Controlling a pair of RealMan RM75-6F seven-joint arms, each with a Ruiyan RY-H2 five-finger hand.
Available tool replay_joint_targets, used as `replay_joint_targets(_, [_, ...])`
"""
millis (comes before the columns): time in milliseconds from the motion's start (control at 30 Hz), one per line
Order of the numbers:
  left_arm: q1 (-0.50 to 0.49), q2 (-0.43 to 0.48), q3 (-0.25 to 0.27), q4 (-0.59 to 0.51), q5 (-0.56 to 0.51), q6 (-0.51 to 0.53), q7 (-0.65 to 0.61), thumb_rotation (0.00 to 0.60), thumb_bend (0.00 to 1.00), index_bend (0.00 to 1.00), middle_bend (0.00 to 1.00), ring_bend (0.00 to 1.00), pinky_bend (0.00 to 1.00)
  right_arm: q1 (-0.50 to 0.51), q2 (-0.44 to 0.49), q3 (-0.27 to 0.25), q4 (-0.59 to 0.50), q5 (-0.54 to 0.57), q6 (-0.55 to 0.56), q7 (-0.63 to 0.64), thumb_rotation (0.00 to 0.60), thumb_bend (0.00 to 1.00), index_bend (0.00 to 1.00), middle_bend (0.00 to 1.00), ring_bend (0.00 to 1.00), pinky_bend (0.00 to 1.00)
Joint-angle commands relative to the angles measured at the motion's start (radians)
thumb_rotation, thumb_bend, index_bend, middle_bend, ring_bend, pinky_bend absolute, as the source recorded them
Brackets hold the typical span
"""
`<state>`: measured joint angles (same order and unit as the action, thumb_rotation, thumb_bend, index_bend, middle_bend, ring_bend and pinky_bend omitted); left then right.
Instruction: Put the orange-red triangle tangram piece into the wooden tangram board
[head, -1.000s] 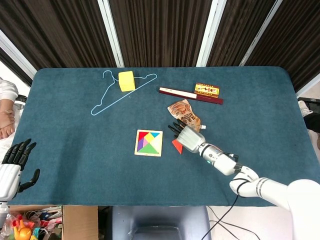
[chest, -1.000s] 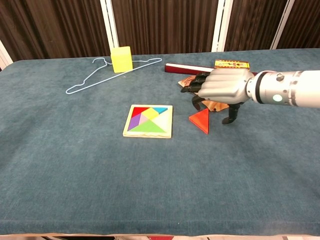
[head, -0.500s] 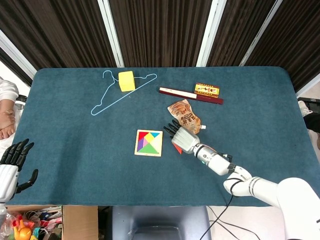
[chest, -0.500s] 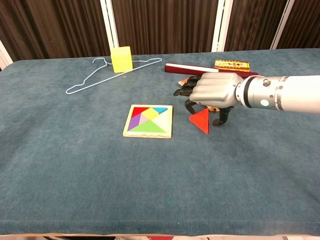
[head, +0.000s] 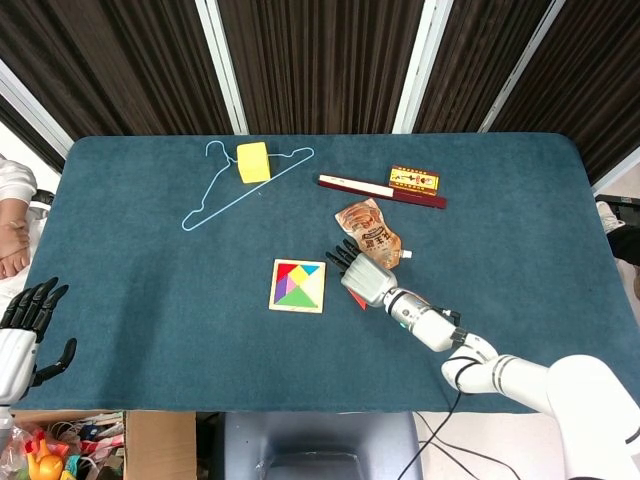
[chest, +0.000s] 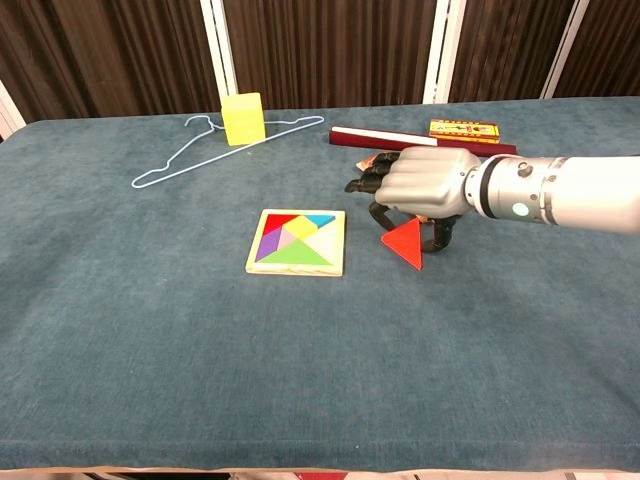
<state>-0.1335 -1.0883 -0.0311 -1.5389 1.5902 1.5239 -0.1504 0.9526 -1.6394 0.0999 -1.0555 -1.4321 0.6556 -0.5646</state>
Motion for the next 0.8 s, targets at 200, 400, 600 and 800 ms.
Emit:
replay_joint_targets(200, [0.002,0.003,-0.001,-0.001,0.0,0.005,-0.004,0.6,0.46,0.0,0.0,0.0,0.09,0.003,-0.011,-0.01,0.011,0.025,0.001,-0.03,0.6,0.39,0.6,0.0,0.0,0.0])
replay_joint_targets(400, [0.004,0.003,-0.002,0.002,-0.003,0.007,-0.01,0.6,0.46,0.0,0.0,0.0,0.09,0.007,-0.015,-0.016,0.012,0.033,0.007,-0.035,0.6,0.42,0.62,0.02,0.0,0.0])
replay_joint_targets(600, [0.004,0.005,-0.003,0.0,-0.001,0.01,-0.013,0.6,0.46,0.0,0.0,0.0,0.09,0.005,0.007,-0.009,-0.024,0.038,0.038,-0.025,0.6,0.47,0.65,0.02,0.0,0.0])
replay_joint_targets(800, [0.007,0.008,-0.001,-0.001,0.003,0.015,-0.018,0.6,0.46,0.0,0.0,0.0,0.09,0.004,0.061,0.002,-0.115,0.025,0.091,-0.052,0.6,0.47,0.66,0.03,0.0,0.0])
